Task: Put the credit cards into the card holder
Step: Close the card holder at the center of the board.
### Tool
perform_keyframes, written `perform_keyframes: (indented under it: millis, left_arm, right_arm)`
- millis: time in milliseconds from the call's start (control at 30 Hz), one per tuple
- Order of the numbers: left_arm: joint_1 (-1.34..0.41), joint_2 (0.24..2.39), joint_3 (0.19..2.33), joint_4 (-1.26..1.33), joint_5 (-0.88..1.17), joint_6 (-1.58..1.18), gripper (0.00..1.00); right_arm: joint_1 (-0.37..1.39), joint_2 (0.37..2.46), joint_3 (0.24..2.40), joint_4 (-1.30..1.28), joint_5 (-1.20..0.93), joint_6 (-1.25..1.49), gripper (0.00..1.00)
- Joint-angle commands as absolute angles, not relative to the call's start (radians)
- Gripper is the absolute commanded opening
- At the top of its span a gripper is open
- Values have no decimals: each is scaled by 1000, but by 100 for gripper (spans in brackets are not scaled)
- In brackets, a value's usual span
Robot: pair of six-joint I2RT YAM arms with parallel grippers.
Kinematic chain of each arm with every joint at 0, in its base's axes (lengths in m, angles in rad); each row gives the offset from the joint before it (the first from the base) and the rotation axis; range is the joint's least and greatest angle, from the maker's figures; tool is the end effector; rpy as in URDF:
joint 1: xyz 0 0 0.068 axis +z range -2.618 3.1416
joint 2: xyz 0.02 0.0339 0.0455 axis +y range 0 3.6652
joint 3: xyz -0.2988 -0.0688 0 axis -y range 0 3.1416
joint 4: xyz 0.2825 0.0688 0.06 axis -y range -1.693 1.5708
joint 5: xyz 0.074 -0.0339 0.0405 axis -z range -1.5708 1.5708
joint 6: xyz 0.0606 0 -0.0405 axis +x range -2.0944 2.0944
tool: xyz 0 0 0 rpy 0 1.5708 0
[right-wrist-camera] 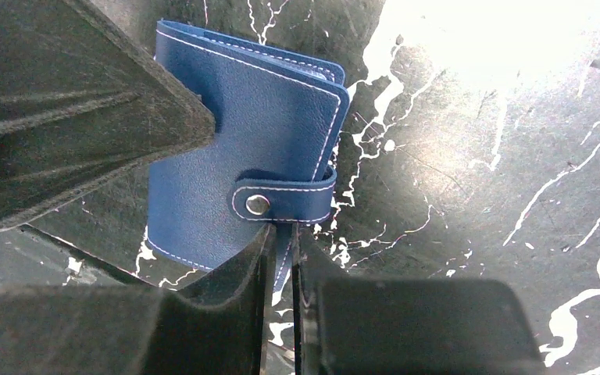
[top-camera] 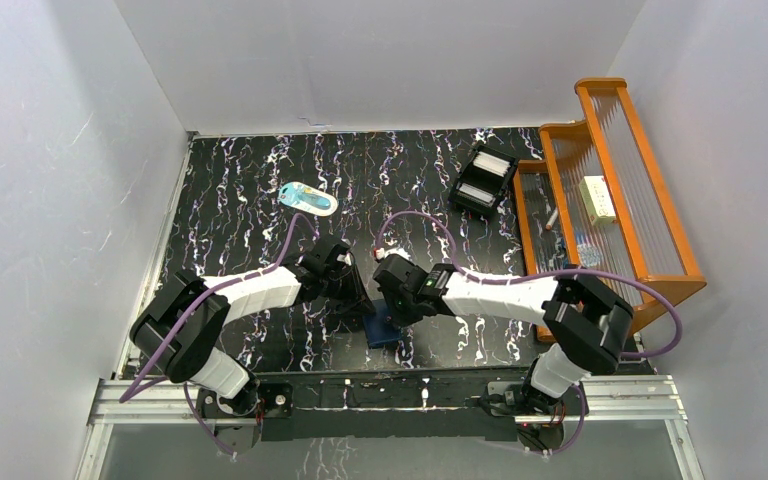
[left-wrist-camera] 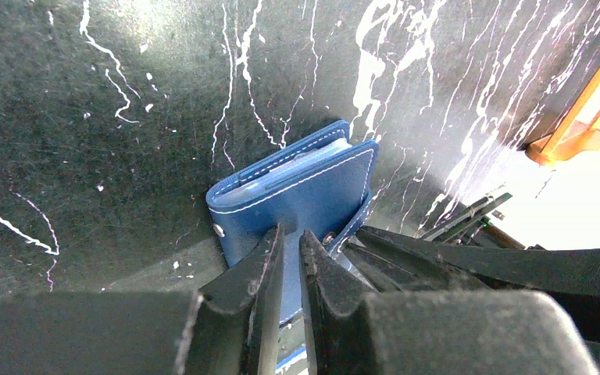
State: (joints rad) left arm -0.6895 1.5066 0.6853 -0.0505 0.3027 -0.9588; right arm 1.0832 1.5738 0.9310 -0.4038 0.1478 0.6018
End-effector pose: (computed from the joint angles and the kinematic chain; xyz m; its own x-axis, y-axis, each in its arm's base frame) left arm 0.2370 -0.2188 0.1448 -0.9575 -0.2232 -0.1829 -0.0495 0.7516 -0.6578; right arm 0.1719 0.3050 0.1750 -0.8095 -0.3313 -0.4848 -0.4622 0.8687 0.1783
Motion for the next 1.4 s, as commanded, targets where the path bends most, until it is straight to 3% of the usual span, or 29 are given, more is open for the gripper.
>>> perform_keyframes:
  millis: [0,600,1367]
  left_arm:
    - [-693,1530,655,-111,228,-948,13]
    - [-695,1527,660,-104,239,-950,13]
    - [-694,1531,669,-104,246,-942,13]
  right_arm:
    - [1091,1534,909,-389,158,619,21]
    - [1070,1473,910,-298,137,630,28]
    - [1020,1553,885,-232,44,622,22]
